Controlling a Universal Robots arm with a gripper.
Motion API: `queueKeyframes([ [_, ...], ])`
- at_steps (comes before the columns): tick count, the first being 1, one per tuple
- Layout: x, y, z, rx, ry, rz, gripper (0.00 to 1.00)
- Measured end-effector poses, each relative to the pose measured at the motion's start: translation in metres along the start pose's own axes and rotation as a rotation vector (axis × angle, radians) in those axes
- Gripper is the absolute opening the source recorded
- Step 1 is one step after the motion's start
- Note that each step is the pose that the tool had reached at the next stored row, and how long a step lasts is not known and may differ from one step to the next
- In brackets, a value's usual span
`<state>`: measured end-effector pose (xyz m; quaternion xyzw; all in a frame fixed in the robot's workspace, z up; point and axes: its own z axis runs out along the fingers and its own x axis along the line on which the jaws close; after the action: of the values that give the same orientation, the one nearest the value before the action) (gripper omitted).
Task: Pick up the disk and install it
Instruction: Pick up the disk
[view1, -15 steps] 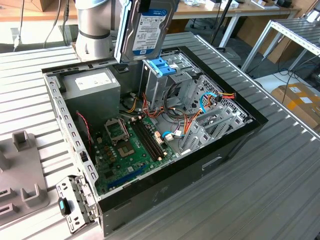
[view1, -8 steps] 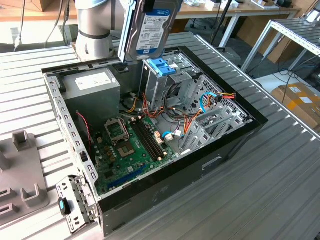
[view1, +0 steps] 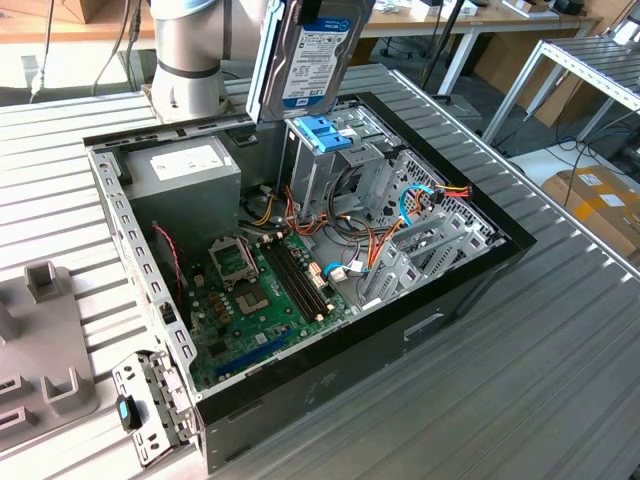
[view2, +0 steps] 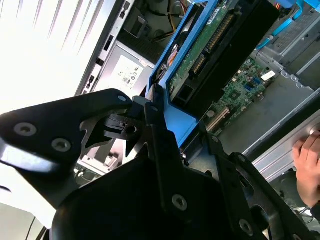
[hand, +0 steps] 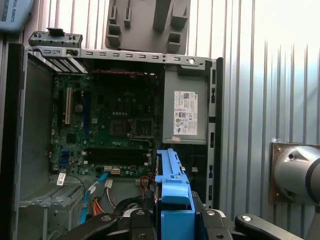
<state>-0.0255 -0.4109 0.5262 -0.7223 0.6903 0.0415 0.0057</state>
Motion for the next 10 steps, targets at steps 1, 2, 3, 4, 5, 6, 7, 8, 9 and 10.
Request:
queueKeyframes([
  [1,0.0001,-0.0012,0.0,0.0,0.0,0.0,0.37],
  [2,0.0001,-0.0026,-0.0001,0.0,0.0,0.0,0.37],
  [3,0.0002,-0.0045,-0.0002,0.0,0.0,0.0,0.37],
  [4,0.0003,-0.0058,-0.0002,0.0,0.0,0.0,0.37],
  [5,0.0003,-0.0069,-0.0002,0.0,-0.0001,0.0,0.37],
  [6,0.0004,-0.0086,-0.0003,0.0,0.0,0.0,0.37],
  [7,0.0005,-0.0104,-0.0004,0.0,0.0,0.0,0.37],
  [8,0.0005,-0.0116,-0.0004,0.0,0.0,0.0,0.37],
  [9,0.0006,-0.0126,-0.0005,0.0,0.0,0.0,0.37],
  [10,0.0006,-0.0137,-0.0005,0.0,0.0,0.0,0.37],
])
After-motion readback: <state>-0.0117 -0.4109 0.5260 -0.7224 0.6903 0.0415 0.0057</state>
